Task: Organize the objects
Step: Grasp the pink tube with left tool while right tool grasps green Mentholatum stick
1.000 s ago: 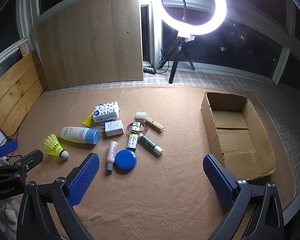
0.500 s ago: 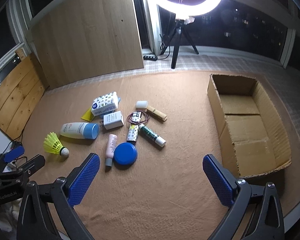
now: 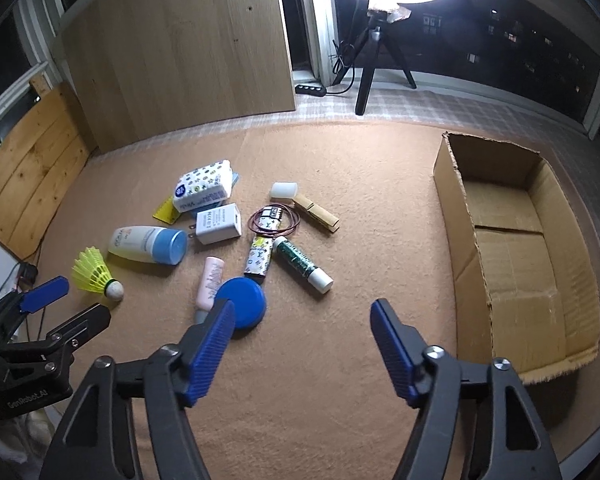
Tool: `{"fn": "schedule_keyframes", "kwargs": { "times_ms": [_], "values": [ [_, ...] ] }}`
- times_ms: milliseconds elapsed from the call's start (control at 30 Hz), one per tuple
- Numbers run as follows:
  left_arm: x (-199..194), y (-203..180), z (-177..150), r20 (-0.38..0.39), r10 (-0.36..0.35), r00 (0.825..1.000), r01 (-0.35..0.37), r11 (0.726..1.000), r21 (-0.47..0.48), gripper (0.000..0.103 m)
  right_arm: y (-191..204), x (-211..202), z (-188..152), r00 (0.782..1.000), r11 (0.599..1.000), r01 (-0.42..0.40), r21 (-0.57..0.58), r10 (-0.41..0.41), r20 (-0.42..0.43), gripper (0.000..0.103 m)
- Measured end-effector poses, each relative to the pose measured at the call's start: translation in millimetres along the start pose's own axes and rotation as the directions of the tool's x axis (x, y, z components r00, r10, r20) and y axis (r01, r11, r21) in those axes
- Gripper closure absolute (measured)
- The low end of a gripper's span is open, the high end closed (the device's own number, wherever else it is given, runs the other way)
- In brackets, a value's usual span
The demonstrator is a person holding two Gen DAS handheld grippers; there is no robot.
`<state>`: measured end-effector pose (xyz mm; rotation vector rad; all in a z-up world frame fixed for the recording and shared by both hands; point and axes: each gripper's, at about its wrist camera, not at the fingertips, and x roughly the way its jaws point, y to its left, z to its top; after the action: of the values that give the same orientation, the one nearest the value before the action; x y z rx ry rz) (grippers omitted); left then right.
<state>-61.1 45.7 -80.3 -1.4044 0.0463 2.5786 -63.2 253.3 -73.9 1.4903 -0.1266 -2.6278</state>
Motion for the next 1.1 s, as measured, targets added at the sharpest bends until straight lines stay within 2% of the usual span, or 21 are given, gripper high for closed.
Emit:
{"fn": "schedule_keyframes", "kwargs": {
  "times_ms": [100,333,500,600,667,833,1100],
  "values": [
    [11,-7,4,-0.018,-0.017,1.000,0.017,1.000,0.004,0.023,-1,9,7,1.000,1.000,-0.008,-0.019,0.008,-0.020,0.050],
    [47,-22,12,-0.083,-0.036,0.996,0.037,0.999,0.009,0.040,1,38,19,0.997,0.997,-0.021,-0.077,0.015,-0.075,0.056],
    [72,-30,17,-0.130,-0.060,0.990,0.061,0.998,0.004,0.042,-3,65,26,0.988,0.995,-0.056,-0.088,0.043,-0.151,0.066],
    [83,-36,21,-0.143,-0.074,0.987,0.075,0.997,0.002,0.044,-3,77,30,0.983,0.993,-0.057,-0.106,0.037,-0.180,0.066],
    [92,-38,23,-0.149,-0.070,0.986,0.071,0.997,0.002,0.050,-3,84,33,0.979,0.991,-0.063,-0.115,0.039,-0.198,0.066],
    [109,-36,25,-0.178,-0.083,0.981,0.078,0.996,-0.032,0.058,0,98,37,0.973,0.987,-0.058,-0.148,0.023,-0.229,0.066],
    [117,-33,26,-0.193,-0.085,0.977,0.079,0.996,-0.038,0.069,2,111,38,0.967,0.984,-0.053,-0.169,0.008,-0.256,0.071]
  ]
}}
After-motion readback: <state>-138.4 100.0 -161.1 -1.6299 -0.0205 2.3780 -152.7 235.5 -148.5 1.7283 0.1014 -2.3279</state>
